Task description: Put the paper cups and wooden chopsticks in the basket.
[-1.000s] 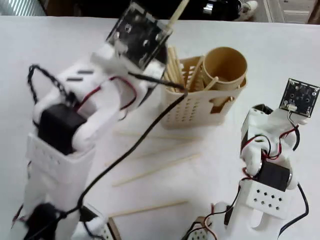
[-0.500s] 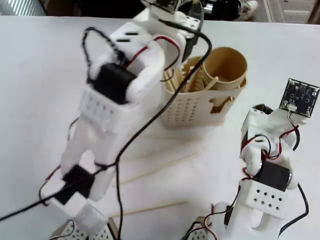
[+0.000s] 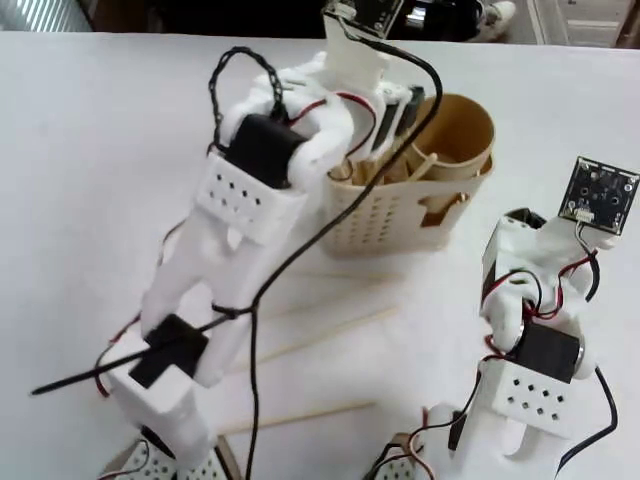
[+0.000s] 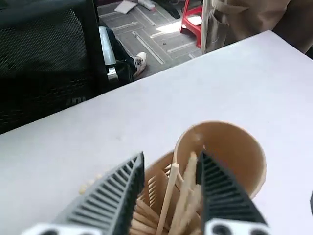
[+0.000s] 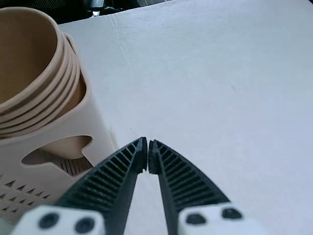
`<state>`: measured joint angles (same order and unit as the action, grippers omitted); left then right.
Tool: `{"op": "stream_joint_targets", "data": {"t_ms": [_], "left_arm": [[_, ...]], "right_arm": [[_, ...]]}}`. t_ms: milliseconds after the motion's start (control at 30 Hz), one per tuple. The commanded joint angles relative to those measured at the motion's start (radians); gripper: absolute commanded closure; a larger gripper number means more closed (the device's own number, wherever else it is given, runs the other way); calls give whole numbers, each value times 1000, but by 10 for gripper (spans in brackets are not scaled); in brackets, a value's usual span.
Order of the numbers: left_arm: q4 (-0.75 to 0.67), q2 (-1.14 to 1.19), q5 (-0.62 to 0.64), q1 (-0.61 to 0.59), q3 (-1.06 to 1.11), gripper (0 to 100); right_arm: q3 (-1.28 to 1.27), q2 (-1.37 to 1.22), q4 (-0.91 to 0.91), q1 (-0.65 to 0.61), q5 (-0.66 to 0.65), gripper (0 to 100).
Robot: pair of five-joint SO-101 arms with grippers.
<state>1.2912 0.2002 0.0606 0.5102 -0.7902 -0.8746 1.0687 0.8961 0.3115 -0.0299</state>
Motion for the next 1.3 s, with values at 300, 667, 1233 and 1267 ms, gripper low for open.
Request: {"op": "stream_joint_targets", "data": {"t_ms": [300, 667, 1233, 1267], "left_arm": [[342, -291, -83, -108, -46, 797], [480, -559, -169, -530, 186, 798], [-12, -1330, -216, -746, 1527, 797], [-38, -1362, -210, -748, 1590, 797]], "right_arm": [[26, 24, -16, 10, -11, 981], [203, 16, 114, -25, -15, 981], [454, -8, 461, -661, -396, 930], [454, -27, 475, -685, -410, 930]]}}
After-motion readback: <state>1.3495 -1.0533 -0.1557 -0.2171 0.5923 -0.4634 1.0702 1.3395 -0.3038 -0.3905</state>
